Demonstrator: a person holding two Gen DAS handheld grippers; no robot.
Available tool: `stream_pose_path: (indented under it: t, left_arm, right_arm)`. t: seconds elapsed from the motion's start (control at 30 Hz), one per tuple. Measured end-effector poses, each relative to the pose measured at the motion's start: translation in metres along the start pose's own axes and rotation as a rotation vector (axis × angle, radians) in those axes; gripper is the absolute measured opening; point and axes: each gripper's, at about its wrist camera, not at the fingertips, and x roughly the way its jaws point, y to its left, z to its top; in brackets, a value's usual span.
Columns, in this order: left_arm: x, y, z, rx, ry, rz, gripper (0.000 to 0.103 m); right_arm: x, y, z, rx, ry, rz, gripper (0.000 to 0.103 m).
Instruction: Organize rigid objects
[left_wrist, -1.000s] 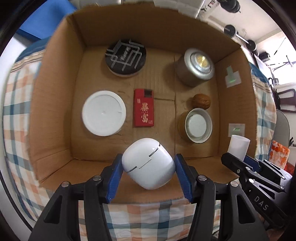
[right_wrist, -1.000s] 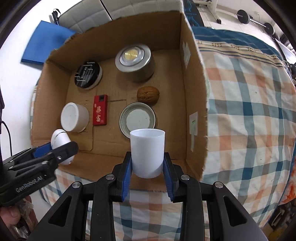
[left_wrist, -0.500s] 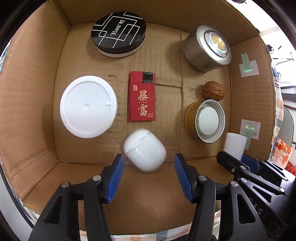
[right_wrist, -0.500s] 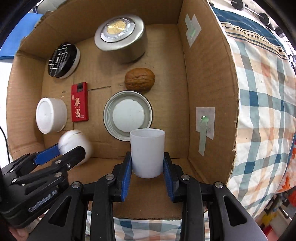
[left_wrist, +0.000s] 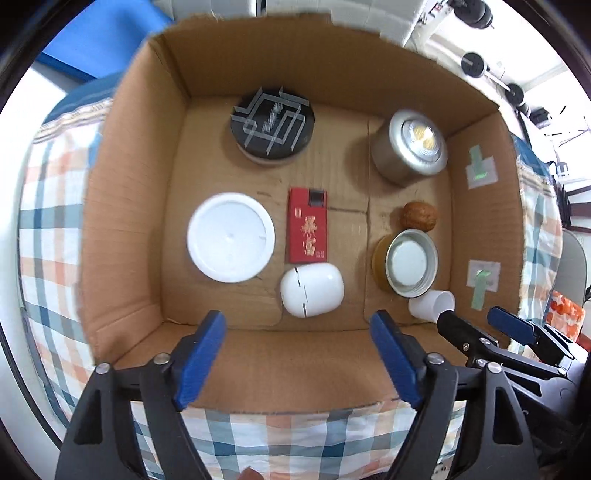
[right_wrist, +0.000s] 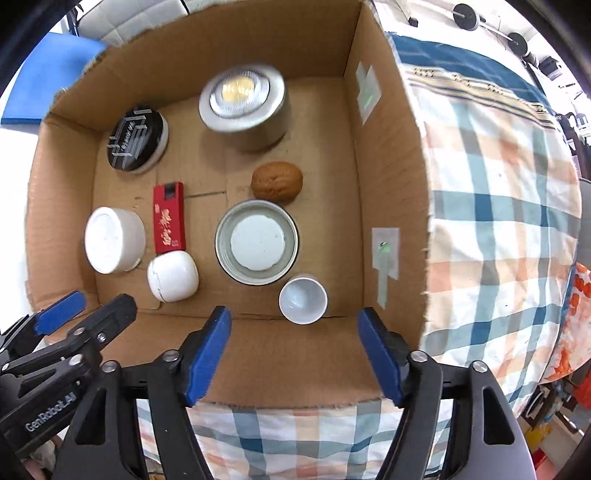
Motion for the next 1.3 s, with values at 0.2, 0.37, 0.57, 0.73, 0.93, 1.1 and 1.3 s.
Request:
stream_pose_path:
  t: [0.2, 0.37, 0.57, 0.73, 0.93, 1.1, 1.3]
  left_arm:
    - [-0.028, 0.005, 0.007, 0.018, -0.077, 0.062, 0.102]
    - [-0.044, 0.011, 0.006, 0.008, -0.114, 0.069, 0.103]
    - [-0.054, 0.010, -0.001, 0.007, -0.146, 0.085, 0.103]
    - [-0.070, 0.005, -0.011, 0.014, -0.181, 0.091, 0.103]
    - [-0.115, -0.005, -0.032, 0.033, -0.266, 0.102, 0.103]
    - [-0.163, -0.011, -0.055, 0.036, -0.355, 0.093, 0.103]
    - [-0.212, -0.018, -0.087, 0.046, -0.435, 0.089, 0.103]
  right_arm:
    - [-0.021, -0.011, -0.012, -0.012, -0.040, -0.024, 0.094]
    - [-0.031, -0.008, -0.018, -0.005, -0.070, -0.031, 0.103]
    - [-0.040, -0.014, -0.025, -0.003, -0.085, -0.031, 0.103]
    - [-0.052, -0.016, -0.035, -0.005, -0.110, -0.022, 0.103]
    - [-0.093, -0.021, -0.055, -0.013, -0.175, 0.012, 0.103]
    - [-0.147, -0.028, -0.085, -0.027, -0.258, 0.050, 0.103]
    - [-0.198, -0.037, -0.122, -0.027, -0.334, 0.087, 0.103]
